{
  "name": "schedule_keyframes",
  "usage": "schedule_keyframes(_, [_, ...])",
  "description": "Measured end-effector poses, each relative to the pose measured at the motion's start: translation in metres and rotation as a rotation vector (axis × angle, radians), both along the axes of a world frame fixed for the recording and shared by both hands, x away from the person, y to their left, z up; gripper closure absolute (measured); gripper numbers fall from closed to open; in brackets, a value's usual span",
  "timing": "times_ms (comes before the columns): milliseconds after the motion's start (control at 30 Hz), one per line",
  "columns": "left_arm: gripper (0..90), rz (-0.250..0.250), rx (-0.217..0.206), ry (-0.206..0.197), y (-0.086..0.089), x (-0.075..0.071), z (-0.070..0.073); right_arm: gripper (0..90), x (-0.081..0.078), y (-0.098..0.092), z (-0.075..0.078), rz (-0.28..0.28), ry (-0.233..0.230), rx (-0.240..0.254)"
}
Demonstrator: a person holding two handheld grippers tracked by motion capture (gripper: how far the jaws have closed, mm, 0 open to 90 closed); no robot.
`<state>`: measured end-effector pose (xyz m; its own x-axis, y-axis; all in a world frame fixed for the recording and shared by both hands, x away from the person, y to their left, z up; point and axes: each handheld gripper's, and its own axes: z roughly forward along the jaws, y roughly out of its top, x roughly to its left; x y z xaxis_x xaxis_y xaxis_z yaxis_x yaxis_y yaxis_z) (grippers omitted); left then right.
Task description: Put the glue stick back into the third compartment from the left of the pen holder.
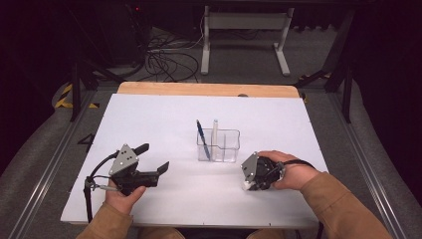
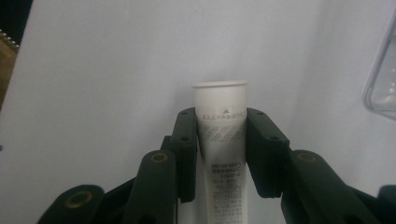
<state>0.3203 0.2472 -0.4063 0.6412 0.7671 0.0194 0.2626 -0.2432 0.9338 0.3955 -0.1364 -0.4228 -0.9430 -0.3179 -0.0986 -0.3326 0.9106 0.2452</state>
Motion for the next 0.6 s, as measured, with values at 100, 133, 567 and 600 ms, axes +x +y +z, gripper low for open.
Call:
schedule_keyframes(100, [11.3, 0.001, 0.0, -0.002, 0.0, 0.0, 0.0, 67.2, -0.001, -0.002, 0.007, 0.003, -0.014, 0.017])
schedule_keyframes(133, [11.3, 0.001, 0.0, -0.002, 0.0, 0.0, 0.0, 67.3, -0.001, -0.002, 0.009, -0.003, -0.011, 0.029])
schedule_keyframes(567, [11.3, 0.012, 0.001, -0.01, 0.002, 0.0, 0.001, 67.3, -0.002, -0.01, 0.031, -0.04, 0.001, 0.161])
schedule_keyframes(600, [11.3, 0.012, -0.001, -0.008, 0.002, 0.0, 0.001, 67.3, -0.002, -0.011, 0.033, -0.048, 0.004, 0.173])
